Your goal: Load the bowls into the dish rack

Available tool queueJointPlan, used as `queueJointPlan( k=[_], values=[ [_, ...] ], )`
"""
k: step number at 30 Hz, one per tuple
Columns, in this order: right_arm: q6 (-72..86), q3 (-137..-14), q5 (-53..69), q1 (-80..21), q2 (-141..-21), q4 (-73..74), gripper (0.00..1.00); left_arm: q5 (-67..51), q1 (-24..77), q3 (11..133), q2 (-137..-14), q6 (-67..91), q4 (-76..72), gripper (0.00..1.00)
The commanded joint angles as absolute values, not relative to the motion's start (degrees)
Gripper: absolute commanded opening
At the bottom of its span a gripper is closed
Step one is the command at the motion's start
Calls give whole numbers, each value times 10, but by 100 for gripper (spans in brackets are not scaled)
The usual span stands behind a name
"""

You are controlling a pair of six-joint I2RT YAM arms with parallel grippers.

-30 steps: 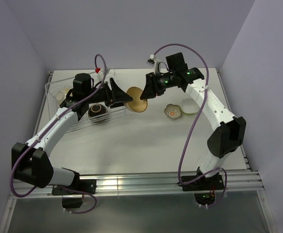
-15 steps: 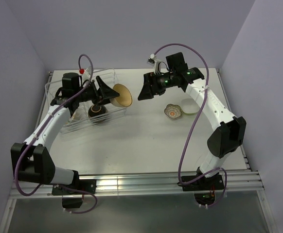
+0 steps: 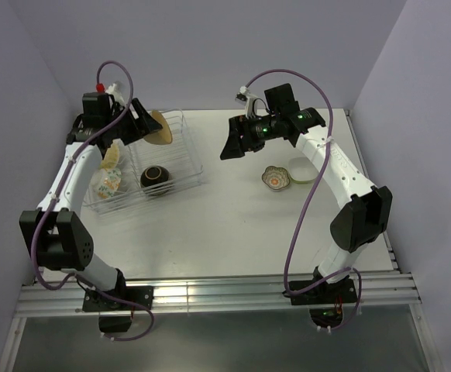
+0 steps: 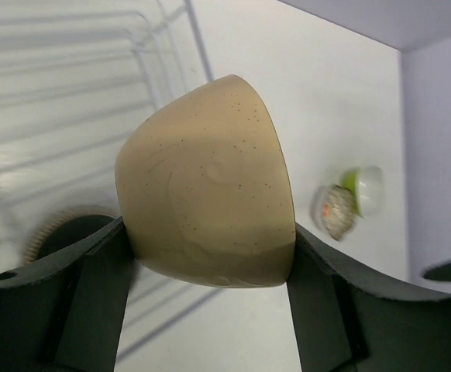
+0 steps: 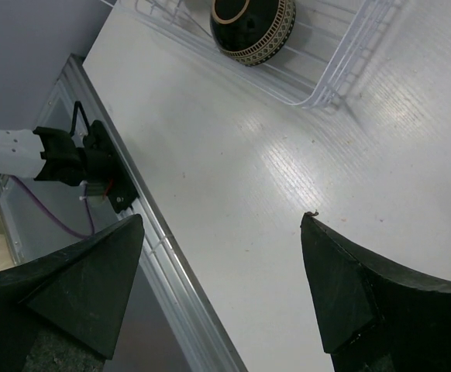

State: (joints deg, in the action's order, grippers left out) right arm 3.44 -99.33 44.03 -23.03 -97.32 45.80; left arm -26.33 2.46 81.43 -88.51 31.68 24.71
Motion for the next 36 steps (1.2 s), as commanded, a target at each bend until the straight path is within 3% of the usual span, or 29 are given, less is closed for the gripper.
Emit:
queueJointPlan(
  k=[1,23,36],
  values=[
    [27,-1005,435,-234,-962,452,89,-149,25,872,-900,235,264,0],
    [9,-984,419,-233,-963,459,89,145,91,1042,-1064,84,368,0],
    [6,-968,417,-227,-958,460,89,236,134,1085,-1131,16,375,0]
  ],
)
